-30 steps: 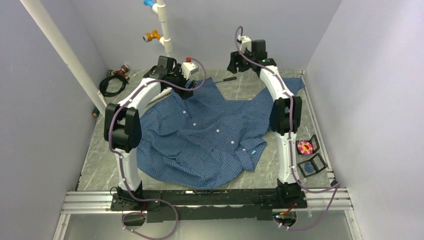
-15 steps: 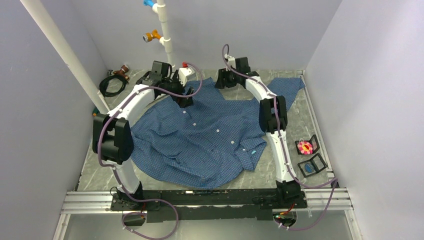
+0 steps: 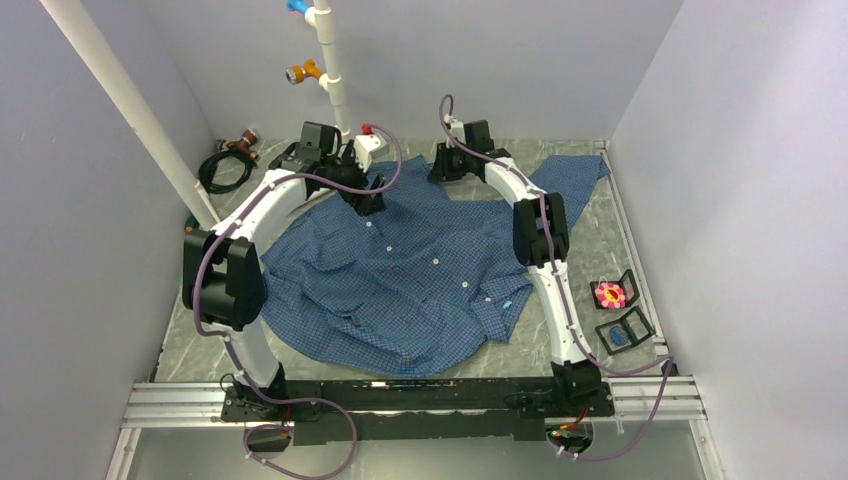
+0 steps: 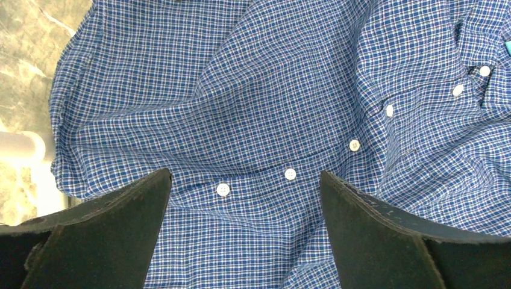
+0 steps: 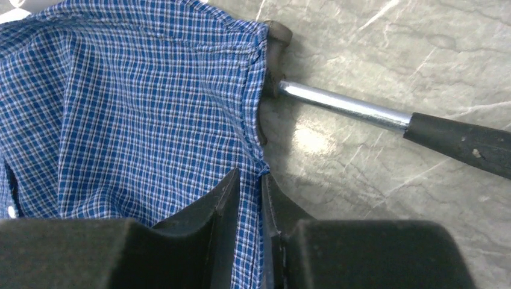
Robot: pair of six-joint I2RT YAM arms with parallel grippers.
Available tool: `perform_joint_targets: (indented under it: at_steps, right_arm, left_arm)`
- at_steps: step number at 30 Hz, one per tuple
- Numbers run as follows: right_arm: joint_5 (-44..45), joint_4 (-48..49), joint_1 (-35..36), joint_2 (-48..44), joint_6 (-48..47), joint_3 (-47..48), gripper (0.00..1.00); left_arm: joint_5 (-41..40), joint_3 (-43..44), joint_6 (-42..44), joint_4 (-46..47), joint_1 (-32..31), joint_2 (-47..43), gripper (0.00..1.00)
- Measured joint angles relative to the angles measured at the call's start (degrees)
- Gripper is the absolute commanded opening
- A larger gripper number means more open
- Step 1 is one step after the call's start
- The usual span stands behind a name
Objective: Remove the brooch from the garment
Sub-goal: Flatten out the clothes at the center of the board.
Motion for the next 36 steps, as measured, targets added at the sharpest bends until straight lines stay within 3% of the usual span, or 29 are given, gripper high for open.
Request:
perform_joint_targets:
  at_steps: [2,9,21,36]
  right_arm:
    - [0.0,0.0,0.1,0.7,0.0,1.0,0.0]
    - [4.0,1.3,0.2,1.4,-1.4,2.1,0.0]
    - [25.9,18.5,0.7,2.4,-15.4,5.7,0.0]
    - [31.3,42.4,1.6,14.6,-32.3,12.6,0.0]
  left_arm:
    - [0.0,0.0,-0.4,-0.4,0.2,0.0,0.98]
    - [0.8,-0.4,-1.6,-1.4,1.2,-0.5,0.99]
    - [1.5,-3.5,-2.6,-1.6,2.1,-2.9,0.99]
    - [1.2,-4.2,-4.9,-0.7,3.9,-2.9,1.0]
